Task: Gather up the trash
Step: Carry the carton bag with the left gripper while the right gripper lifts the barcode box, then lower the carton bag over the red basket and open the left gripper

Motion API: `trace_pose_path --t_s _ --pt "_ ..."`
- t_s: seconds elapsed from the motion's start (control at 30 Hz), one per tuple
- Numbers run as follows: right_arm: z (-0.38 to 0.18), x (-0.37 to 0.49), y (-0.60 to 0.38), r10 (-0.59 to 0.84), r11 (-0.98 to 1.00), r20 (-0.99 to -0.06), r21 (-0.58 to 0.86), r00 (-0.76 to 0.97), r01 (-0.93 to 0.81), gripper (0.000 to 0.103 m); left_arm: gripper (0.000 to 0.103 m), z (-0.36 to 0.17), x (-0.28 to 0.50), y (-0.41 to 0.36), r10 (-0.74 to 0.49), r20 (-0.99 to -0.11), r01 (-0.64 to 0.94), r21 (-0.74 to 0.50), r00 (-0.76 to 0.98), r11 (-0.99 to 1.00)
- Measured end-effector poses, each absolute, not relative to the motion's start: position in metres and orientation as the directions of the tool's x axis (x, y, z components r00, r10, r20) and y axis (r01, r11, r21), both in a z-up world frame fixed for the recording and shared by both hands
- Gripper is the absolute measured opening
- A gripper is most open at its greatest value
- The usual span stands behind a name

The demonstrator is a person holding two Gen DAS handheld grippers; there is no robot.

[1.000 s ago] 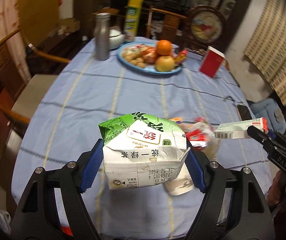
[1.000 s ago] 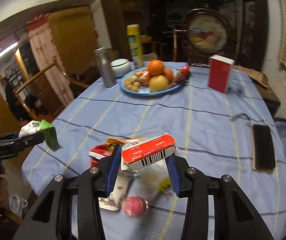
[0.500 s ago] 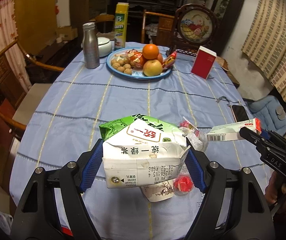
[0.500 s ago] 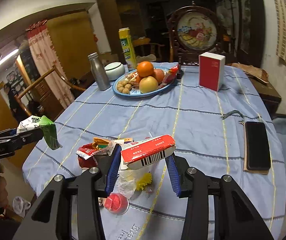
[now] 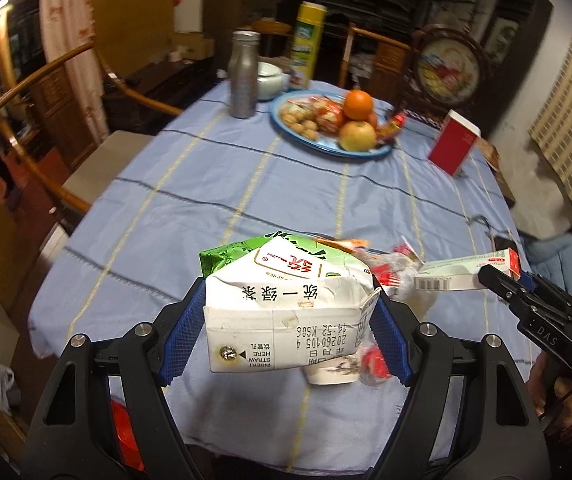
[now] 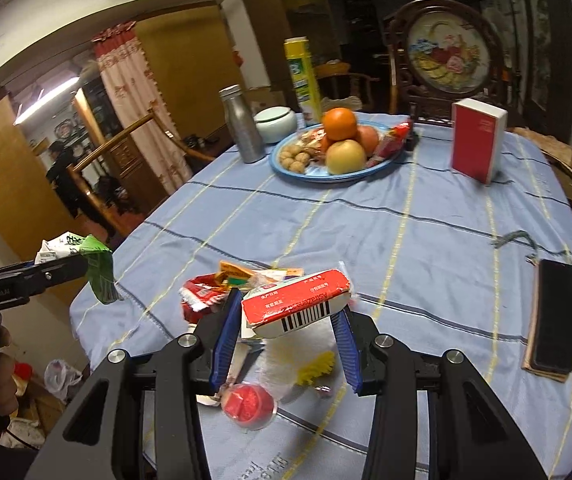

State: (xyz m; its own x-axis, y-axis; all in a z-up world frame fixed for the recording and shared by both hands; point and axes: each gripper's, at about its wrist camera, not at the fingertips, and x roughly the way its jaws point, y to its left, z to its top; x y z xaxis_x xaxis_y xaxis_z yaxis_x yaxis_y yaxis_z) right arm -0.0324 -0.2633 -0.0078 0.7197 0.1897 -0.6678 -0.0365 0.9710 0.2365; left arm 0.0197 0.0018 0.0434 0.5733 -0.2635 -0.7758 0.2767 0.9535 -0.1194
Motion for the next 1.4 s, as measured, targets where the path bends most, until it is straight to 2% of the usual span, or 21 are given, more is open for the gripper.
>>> trace_pose_path --t_s 0.27,0.47,0.83,1.17,1.4 --pt "0.006 -0.037 -0.232 0.225 0.969 -0.653 0.229 0.723 -0.095 0.045 0.075 0.051 0.011 0.072 -0.213 -0.743 0.149 -0.153 0.635 0.977" --pt "0.005 -0.033 -0.207 0.223 0.972 -0.674 0.212 0.705 -0.104 0.045 0.075 0.036 0.011 0.118 -0.183 -0.774 0.075 -0.173 0.606 0.982" --pt "0.01 -0.006 -0.159 0.246 0.969 -0.681 0.184 0.69 -0.163 0.044 0.074 0.005 -0.02 0.228 -0.033 -0.817 -0.158 -0.151 0.575 0.976" --pt "0.019 0.004 -0.091 0.352 0.928 -0.676 0.166 0.647 -0.333 0.044 0.075 -0.021 -0.067 0.312 0.108 -0.853 -0.363 -0.1 0.51 0.927" --pt "0.025 0.004 -0.036 0.401 0.883 -0.7 0.125 0.591 -0.452 0.044 0.075 -0.064 -0.095 0.352 0.079 -0.907 -0.46 -0.135 0.415 0.877"
